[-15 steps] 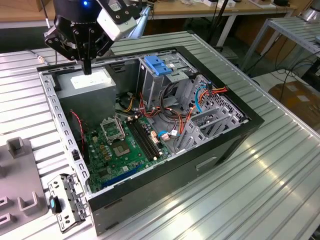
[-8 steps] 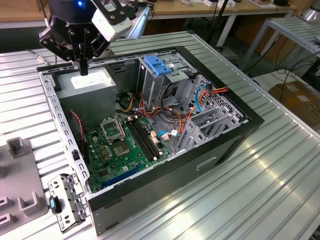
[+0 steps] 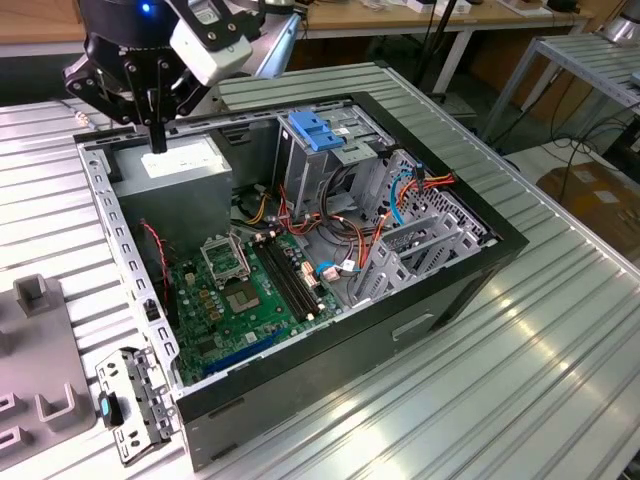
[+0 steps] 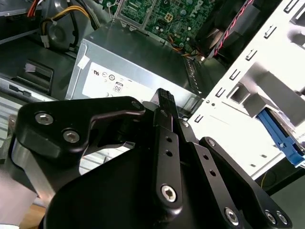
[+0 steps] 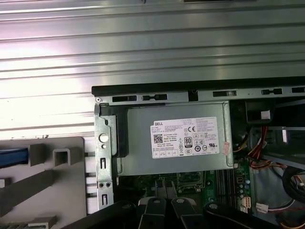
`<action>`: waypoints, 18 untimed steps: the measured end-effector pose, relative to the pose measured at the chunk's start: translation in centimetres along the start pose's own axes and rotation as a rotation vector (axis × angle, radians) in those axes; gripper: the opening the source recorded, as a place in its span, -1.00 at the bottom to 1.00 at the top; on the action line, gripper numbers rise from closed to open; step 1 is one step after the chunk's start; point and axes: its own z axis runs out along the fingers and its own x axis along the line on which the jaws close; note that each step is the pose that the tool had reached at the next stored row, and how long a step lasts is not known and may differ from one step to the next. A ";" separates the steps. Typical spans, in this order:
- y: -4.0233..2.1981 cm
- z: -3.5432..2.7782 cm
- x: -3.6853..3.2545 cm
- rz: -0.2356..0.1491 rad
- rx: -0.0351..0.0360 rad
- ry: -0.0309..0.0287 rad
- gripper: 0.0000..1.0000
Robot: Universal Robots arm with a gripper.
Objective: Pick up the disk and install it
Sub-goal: 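Reach for the disk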
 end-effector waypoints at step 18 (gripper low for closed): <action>-0.18 0.04 2.34 0.000 0.0000 -0.0001 -0.79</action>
